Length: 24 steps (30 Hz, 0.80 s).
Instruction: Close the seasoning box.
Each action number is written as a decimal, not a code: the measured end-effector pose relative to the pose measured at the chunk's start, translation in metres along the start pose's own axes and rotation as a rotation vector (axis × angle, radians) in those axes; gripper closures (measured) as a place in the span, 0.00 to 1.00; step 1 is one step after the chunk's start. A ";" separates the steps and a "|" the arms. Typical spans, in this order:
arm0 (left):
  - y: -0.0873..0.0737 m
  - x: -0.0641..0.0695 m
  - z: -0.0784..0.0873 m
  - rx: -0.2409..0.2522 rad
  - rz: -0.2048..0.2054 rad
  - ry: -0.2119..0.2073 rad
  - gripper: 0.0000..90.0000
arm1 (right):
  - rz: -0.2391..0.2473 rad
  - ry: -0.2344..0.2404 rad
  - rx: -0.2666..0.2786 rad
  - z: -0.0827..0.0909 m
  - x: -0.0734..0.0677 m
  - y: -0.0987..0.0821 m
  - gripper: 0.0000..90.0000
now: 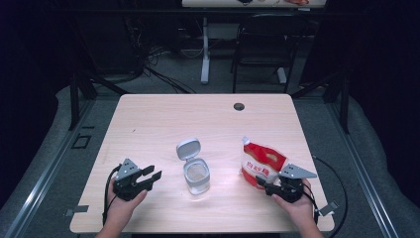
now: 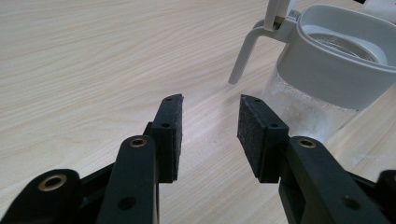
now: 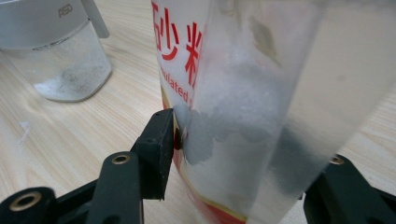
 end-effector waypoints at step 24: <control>-0.001 0.000 -0.001 -0.007 -0.003 -0.001 0.68 | -0.013 0.005 0.013 -0.005 0.001 -0.002 0.51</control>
Point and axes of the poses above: each handheld gripper's, and its own axes: z roughly backward along the jaws, y roughly out of its top, x roughly to its right, the point moved 9 cm from there along -z, roughly forward along the jaws, and after that the axes turned 12 degrees about z, right-handed, at the moved point
